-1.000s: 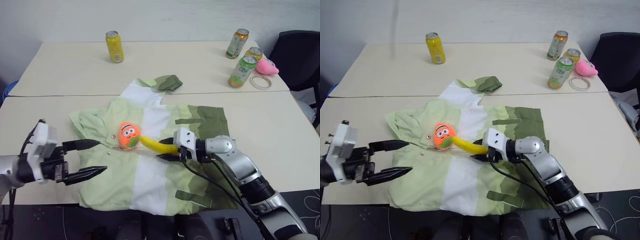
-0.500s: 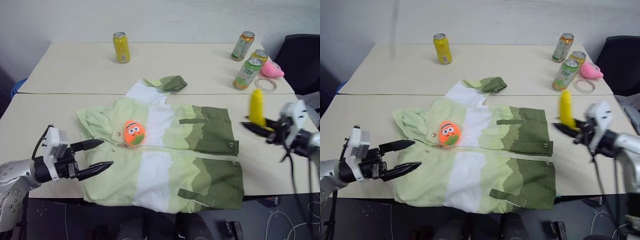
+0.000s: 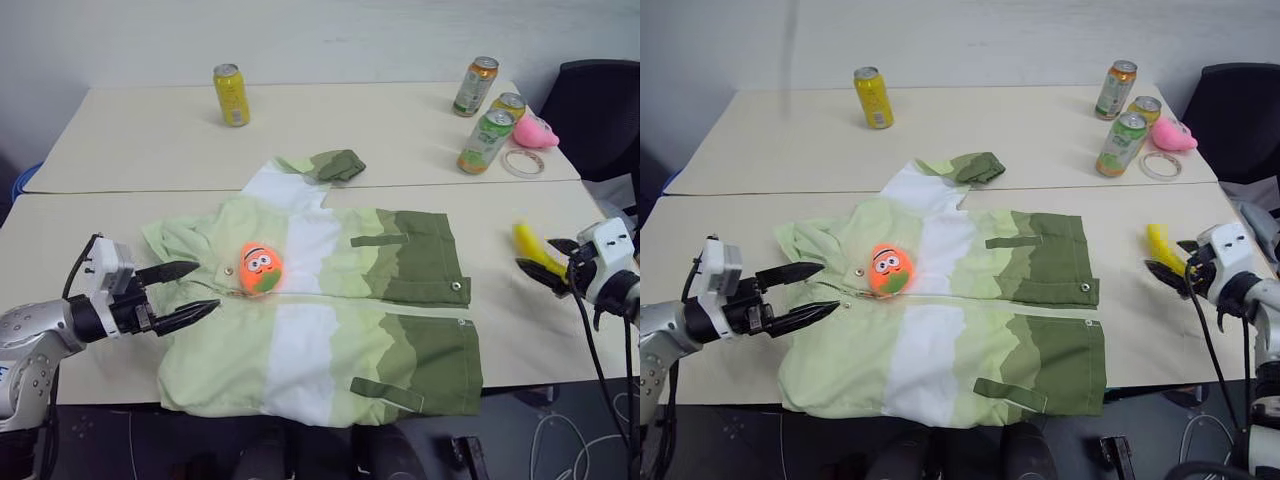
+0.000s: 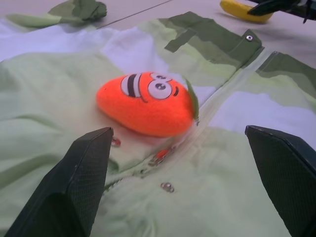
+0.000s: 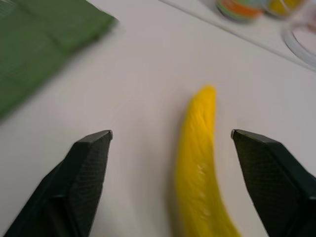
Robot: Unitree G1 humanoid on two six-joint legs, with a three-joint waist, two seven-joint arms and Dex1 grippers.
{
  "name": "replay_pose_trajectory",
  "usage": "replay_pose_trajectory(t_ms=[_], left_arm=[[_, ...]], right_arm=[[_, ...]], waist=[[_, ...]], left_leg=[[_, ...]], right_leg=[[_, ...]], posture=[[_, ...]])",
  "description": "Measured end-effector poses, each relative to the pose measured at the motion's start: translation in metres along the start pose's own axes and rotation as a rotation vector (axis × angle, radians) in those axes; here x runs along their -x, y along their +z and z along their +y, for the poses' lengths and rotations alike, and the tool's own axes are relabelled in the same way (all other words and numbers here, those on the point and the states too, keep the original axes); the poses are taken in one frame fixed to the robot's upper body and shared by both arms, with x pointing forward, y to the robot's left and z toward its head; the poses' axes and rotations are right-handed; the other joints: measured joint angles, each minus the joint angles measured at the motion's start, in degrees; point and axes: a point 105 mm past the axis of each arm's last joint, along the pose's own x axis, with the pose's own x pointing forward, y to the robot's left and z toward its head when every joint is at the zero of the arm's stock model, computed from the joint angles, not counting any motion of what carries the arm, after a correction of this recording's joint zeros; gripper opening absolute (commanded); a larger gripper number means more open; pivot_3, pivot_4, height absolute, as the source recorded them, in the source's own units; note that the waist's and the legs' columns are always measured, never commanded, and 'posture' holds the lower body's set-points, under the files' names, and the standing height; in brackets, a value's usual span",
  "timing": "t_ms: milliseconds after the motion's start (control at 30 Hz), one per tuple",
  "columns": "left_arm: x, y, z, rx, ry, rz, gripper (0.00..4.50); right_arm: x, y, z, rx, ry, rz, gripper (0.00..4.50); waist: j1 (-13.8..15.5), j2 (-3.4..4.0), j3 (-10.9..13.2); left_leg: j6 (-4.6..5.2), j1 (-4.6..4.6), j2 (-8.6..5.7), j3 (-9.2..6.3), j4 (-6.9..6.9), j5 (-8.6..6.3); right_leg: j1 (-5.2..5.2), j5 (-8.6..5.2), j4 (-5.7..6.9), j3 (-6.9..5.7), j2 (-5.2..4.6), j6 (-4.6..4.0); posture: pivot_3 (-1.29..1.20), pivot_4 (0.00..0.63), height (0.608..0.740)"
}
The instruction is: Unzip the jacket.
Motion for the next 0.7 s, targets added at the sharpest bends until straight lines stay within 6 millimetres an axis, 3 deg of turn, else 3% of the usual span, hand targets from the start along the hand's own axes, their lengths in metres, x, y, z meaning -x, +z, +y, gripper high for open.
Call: replay_pose_trajectory(t_ms=[167, 400, 533, 700], left_arm=[[0.008, -0.008, 0.007, 0.031, 0.020, 0.007, 4.50], [-0.011, -0.003, 0.014, -0.073, -0.059, 0.018, 4.50], [-0.022, -0.012, 0.014, -0.089, -0.107, 0.060, 4.50], [-0.034, -0.020, 0.020, -0.124, -0.121, 0.105, 4.50]], right_arm=[[-0.002, 0.048, 0.067, -0.055, 0.348, -0.076, 4.46], [-0.076, 0.111, 0.227, -0.180, 0.805, -0.283, 4.46], [-0.108, 0.128, 0.270, -0.175, 0.852, -0.254, 4.46], [-0.163, 0.115, 0.310, -0.223, 0.830, -0.079, 4.46]], waist=[[0.11, 0.01, 0.00], [-0.34, -0.07, -0.04], [0.09, -0.10, -0.06], [-0.40, -0.23, -0.13]], left_leg=[[0.00, 0.01, 0.01, -0.14, 0.01, -0.03], [-0.24, -0.01, 0.04, -0.15, -0.15, -0.06], [-0.10, -0.49, -0.09, -0.32, 0.18, -0.12], [0.23, -0.94, -0.39, -0.10, 0.50, -0.06]], right_leg=[[0.05, 0.00, -0.02, -0.05, -0.05, 0.01], [-0.18, 0.00, 0.10, -0.10, 0.00, -0.01], [-0.54, -0.02, 0.63, -0.20, -0.05, -0.05], [-0.95, 0.02, 0.96, -0.35, -0.06, 0.03]], posture=[[0.00, 0.150, 0.740], [0.00, 0.150, 0.740], [0.00, 0.150, 0.740], [0.00, 0.150, 0.740]])
